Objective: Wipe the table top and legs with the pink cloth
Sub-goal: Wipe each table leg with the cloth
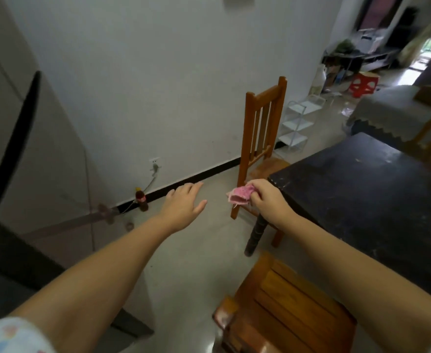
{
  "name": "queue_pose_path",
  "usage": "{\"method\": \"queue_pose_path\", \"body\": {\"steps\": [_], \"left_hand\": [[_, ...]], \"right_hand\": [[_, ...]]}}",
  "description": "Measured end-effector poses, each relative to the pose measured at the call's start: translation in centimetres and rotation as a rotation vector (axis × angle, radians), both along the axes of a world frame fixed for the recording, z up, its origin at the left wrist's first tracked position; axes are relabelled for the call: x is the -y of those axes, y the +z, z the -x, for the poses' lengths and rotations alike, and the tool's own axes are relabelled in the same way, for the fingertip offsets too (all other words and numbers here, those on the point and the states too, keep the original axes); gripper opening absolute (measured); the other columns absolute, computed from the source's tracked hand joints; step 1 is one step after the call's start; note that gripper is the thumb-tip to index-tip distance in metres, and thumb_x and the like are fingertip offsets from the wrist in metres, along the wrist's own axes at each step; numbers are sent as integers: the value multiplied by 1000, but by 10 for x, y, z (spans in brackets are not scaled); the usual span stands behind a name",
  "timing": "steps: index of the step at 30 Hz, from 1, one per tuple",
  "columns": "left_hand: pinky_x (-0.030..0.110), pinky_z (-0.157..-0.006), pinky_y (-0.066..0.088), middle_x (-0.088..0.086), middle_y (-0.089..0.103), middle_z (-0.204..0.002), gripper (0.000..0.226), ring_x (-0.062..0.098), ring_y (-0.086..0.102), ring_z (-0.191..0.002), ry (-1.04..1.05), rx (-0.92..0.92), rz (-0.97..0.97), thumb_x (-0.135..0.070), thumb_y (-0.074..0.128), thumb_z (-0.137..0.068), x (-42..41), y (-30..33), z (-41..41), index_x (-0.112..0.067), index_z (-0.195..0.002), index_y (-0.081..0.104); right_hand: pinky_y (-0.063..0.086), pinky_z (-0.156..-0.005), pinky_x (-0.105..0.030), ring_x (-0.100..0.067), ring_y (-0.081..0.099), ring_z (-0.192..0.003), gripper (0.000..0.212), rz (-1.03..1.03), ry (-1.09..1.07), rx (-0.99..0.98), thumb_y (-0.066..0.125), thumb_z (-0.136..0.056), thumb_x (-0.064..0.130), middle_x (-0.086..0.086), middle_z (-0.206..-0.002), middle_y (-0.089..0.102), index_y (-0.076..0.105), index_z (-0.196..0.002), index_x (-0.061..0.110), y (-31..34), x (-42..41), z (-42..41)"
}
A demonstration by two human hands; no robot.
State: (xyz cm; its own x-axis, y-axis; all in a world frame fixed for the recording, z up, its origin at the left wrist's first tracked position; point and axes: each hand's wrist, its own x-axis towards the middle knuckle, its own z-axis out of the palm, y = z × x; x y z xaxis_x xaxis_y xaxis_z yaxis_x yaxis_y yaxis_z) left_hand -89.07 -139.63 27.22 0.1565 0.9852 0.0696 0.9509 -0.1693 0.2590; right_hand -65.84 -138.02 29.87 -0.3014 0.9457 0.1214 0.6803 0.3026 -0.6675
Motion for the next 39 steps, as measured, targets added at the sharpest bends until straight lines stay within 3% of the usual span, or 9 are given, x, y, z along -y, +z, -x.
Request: {"method": "queue_pose_path", "body": {"steps": [7, 12, 16, 30, 36, 39], "left_hand": [[40, -110, 23, 5, 37, -143, 54, 21, 32, -132, -281, -62, 125, -42, 37, -95, -117, -26, -41, -20, -143, 24], [38, -109, 23, 6, 38, -141, 54, 22, 34, -131, -548, -87, 222, -40, 40, -95, -205, -56, -59, -20, -143, 25], [40, -109, 25, 5, 39, -141, 54, 22, 34, -131, -634, -124, 276, -42, 39, -94, -258, -77, -63, -21, -143, 26], [43, -112, 22, 3, 36, -143, 54, 20, 31, -133, -834, -131, 352, -42, 38, -95, -299, -111, -116, -25, -143, 23], [42, -111, 22, 3, 36, -143, 54, 20, 31, -132, -964, -192, 359, -43, 36, -95, -361, -136, -124, -23, -144, 22], [40, -108, 23, 3, 37, -141, 53, 21, 33, -131, -1084, -241, 365, -43, 35, -95, -404, -149, -130, -23, -143, 23]], "right_hand": [[35, -98, -25, -14, 49, -110, 21, 57, -171, 108, 45, -94, 14, -2, -117, 55, 58, -111, 15, -41, -63, -16], [35, -88, -21, -9, 47, -98, 20, 186, -465, -11, 45, -94, 8, -3, -111, 55, 59, -106, 13, -71, -104, -14], [36, -78, -17, -9, 50, -91, 13, 286, -571, -55, 49, -94, 15, 2, -104, 53, 59, -102, 17, -80, -123, -6], [38, -80, -19, -9, 49, -92, 17, 327, -822, -113, 57, -91, 23, 5, -105, 48, 61, -104, 13, -118, -136, -25], [38, -84, -20, -11, 50, -94, 17, 374, -962, -81, 58, -90, 19, -1, -109, 50, 62, -104, 9, -147, -162, -21], [33, -79, -16, -14, 50, -91, 17, 386, -1120, -76, 60, -89, 18, -7, -108, 53, 63, -100, 5, -163, -189, -11]]}}
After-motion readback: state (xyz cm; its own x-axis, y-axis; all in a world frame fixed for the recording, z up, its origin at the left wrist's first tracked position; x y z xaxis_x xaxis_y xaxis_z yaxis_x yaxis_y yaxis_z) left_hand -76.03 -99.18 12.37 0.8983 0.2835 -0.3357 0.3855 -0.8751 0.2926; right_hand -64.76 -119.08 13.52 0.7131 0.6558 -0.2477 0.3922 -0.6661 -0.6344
